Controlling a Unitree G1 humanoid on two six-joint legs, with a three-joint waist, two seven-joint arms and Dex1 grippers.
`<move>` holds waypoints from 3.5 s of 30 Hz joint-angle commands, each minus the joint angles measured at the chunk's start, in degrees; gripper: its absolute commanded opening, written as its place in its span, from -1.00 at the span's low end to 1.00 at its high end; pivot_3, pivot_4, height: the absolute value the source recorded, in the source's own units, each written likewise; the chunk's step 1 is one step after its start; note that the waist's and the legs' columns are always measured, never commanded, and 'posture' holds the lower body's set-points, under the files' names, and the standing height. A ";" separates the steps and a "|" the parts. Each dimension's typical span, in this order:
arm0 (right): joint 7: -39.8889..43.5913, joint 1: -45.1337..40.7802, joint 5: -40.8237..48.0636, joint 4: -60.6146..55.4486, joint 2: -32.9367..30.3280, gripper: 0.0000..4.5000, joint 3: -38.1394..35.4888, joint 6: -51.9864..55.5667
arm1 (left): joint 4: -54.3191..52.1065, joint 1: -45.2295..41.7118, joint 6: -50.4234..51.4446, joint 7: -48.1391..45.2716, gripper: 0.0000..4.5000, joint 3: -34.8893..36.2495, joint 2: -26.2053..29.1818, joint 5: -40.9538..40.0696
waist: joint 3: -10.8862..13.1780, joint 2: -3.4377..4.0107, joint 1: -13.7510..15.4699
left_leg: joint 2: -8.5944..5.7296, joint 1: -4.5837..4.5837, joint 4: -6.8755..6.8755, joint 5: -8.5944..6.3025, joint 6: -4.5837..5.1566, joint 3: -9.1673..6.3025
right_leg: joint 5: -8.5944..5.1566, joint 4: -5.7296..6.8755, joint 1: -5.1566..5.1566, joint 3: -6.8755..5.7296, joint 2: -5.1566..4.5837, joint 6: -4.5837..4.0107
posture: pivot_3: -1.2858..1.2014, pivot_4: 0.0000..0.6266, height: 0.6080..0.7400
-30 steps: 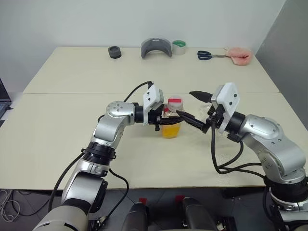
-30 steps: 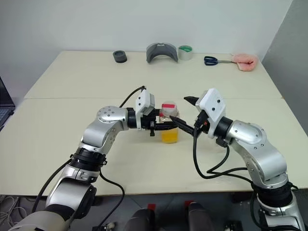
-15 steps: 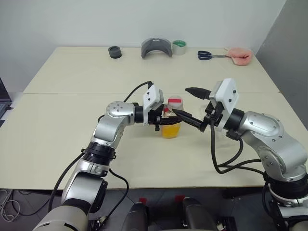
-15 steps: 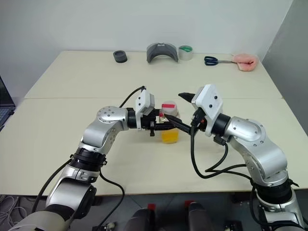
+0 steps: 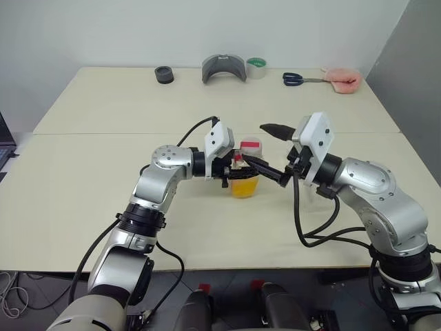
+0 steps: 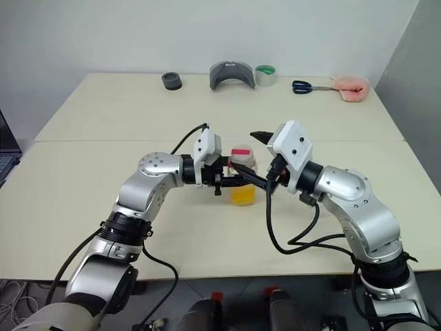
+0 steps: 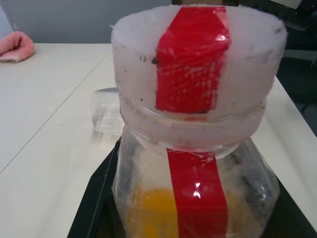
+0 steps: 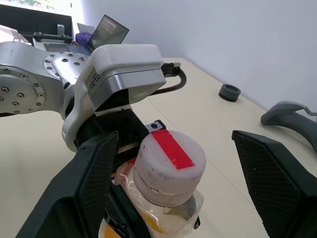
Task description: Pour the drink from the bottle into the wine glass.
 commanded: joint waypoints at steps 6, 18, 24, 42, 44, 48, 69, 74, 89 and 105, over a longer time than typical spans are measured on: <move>0.07 -0.29 3.01 -2.30 1.03 0.74 -1.48 1.31 | -2.33 -0.58 -0.67 -0.16 -0.20 1.15 0.02 -1.31 | 0.00 0.00 -0.01 | 0.00 0.00 0.00 0.00 0.00 -0.01 | 0.00 0.00 0.00 0.00 0.00 0.00 | 0.03 -0.52 1.00; -2.23 -1.26 3.72 -0.95 2.26 0.74 -1.39 2.63 | -3.13 -0.12 -0.28 -0.21 -0.20 0.95 -0.04 -1.48 | 0.00 0.00 -0.01 | 0.00 0.00 0.00 0.00 0.00 0.00 | 0.00 0.00 0.00 0.00 0.00 0.00 | 0.03 -0.52 1.00; -2.60 -1.50 2.35 0.04 2.34 0.74 -1.10 1.94 | -3.48 0.02 -0.07 -0.16 -0.20 0.91 0.02 -1.44 | 0.00 0.00 -0.01 | 0.00 0.00 0.00 0.00 0.00 -0.01 | 0.00 0.00 0.00 0.00 0.00 0.00 | 0.03 -0.52 1.00; -2.15 -0.60 -0.54 0.49 1.51 0.74 -1.34 1.82 | -3.63 0.23 -0.14 -0.26 -0.20 0.84 0.13 -1.36 | 0.00 0.00 -0.01 | 0.00 0.00 0.00 0.00 0.00 -0.01 | 0.00 0.01 0.00 0.00 0.00 0.00 | 0.03 -0.52 1.00; -2.05 -0.48 -0.60 0.51 1.21 0.74 -1.57 1.85 | -3.57 0.22 -0.18 -0.24 -0.20 0.85 0.12 -1.34 | 0.00 0.00 -0.01 | 0.00 0.00 0.00 0.00 0.00 -0.01 | 0.00 0.01 0.00 0.00 0.00 0.00 | 0.03 -0.52 1.00; -2.15 -0.20 -0.39 0.49 0.73 0.74 -2.16 1.98 | -3.50 0.26 -0.27 -0.24 -0.20 0.85 0.14 -1.28 | 0.00 0.00 -0.01 | 0.00 0.00 0.00 0.00 0.00 0.00 | 0.00 0.01 0.00 0.00 0.00 0.00 | 0.03 -0.52 1.00; -0.36 0.85 7.50 -2.91 -0.26 0.74 -4.78 5.93 | -3.42 0.35 -0.45 -0.31 -0.20 0.81 0.14 -1.22 | 0.00 0.00 -0.01 | 0.00 0.00 0.00 0.00 0.00 0.00 | 0.00 0.00 0.00 0.01 0.00 0.00 | 0.03 -0.52 1.00; -1.18 -0.06 8.13 -1.99 -0.03 0.74 -4.35 7.18 | -3.70 0.56 -0.35 -0.31 -0.20 0.84 0.27 -1.26 | 0.00 0.00 -0.02 | 0.00 0.00 0.00 0.00 0.01 0.00 | 0.00 0.00 0.00 0.00 0.00 0.00 | 0.03 -0.52 1.00; -1.31 -2.75 7.07 1.73 1.65 0.74 -2.36 7.56 | -3.92 0.79 -0.66 -0.27 -0.20 0.70 0.24 -1.10 | 0.00 0.00 -0.01 | 0.00 0.00 0.00 0.00 0.01 -0.01 | 0.00 0.00 0.00 0.00 0.00 0.00 | 0.03 -0.52 1.00; -1.33 -2.89 4.51 2.40 1.55 -0.19 -0.94 5.53 | -3.86 0.66 -0.74 0.11 -0.20 0.83 0.07 -1.15 | 0.00 0.00 -0.03 | 0.00 0.00 0.00 0.00 0.00 -0.01 | 0.00 0.00 0.00 -0.01 0.00 0.00 | 0.03 -0.52 1.00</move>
